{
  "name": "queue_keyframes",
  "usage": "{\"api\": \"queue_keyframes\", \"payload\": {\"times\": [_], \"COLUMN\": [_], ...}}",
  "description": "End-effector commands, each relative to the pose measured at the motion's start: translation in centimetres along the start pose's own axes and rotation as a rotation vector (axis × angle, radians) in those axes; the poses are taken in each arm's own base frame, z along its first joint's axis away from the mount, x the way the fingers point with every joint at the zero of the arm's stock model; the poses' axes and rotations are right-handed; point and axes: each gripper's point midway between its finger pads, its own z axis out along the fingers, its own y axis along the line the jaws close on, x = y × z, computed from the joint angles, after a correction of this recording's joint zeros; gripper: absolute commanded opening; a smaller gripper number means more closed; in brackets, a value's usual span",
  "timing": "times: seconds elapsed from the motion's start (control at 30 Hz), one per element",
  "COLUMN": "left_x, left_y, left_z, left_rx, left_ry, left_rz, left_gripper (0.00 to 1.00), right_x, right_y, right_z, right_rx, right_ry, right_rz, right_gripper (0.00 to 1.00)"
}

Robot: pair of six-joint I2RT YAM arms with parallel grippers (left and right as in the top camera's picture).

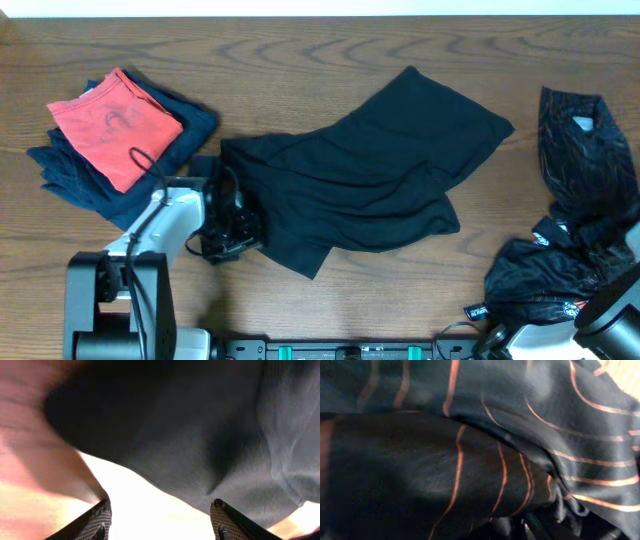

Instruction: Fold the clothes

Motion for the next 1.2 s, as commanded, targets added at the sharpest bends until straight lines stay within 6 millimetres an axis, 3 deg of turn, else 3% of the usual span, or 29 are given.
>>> {"api": "queue_keyframes", "payload": {"times": [0.0,0.17,0.33,0.4,0.5,0.63,0.73,0.87,1.0,1.17], "left_x": [-1.1,-2.3,-5.4,-6.9,-9.0,-12.1,-15.1,-19.0,-22.2,-24.5], "left_y": [-0.2,-1.9,-2.9,-3.2,-3.5,-4.1,-5.4,-8.3,-10.7,-9.8], "left_z": [-0.3,-0.4,-0.7,-0.7,-0.5,0.0,-1.1,-5.7,-11.8,-18.3], "left_rx": [0.030,0.104,0.151,0.164,0.177,0.207,0.250,0.302,0.318,0.155], "left_ry": [-0.025,-0.071,-0.194,-0.245,-0.313,-0.406,-0.514,-0.656,-0.767,-0.862], "left_rz": [0.006,0.021,-0.026,-0.034,-0.030,0.008,0.056,0.124,0.152,0.159], "left_gripper": [0.66,0.90,0.90,0.82,0.61,0.21,0.15,0.14,0.14,0.12], "right_x": [-1.4,-0.2,3.7,5.4,8.0,10.2,10.7,11.0,11.1,11.0], "right_y": [4.4,11.7,14.7,15.2,15.4,15.2,15.1,14.9,14.9,14.5], "right_z": [-2.1,-7.7,-10.8,-11.2,-11.2,-11.0,-10.9,-10.9,-10.8,-10.6], "right_rx": [-0.232,-0.567,-0.638,-0.638,-0.620,-0.585,-0.559,-0.550,-0.547,-0.525], "right_ry": [0.007,-0.014,-0.022,0.004,0.067,0.121,0.123,0.134,0.136,0.133], "right_rz": [-0.060,-0.312,-0.543,-0.606,-0.661,-0.711,-0.733,-0.739,-0.746,-0.755], "right_gripper": [0.50,0.58,0.59,0.58,0.58,0.56,0.56,0.56,0.56,0.56]}}
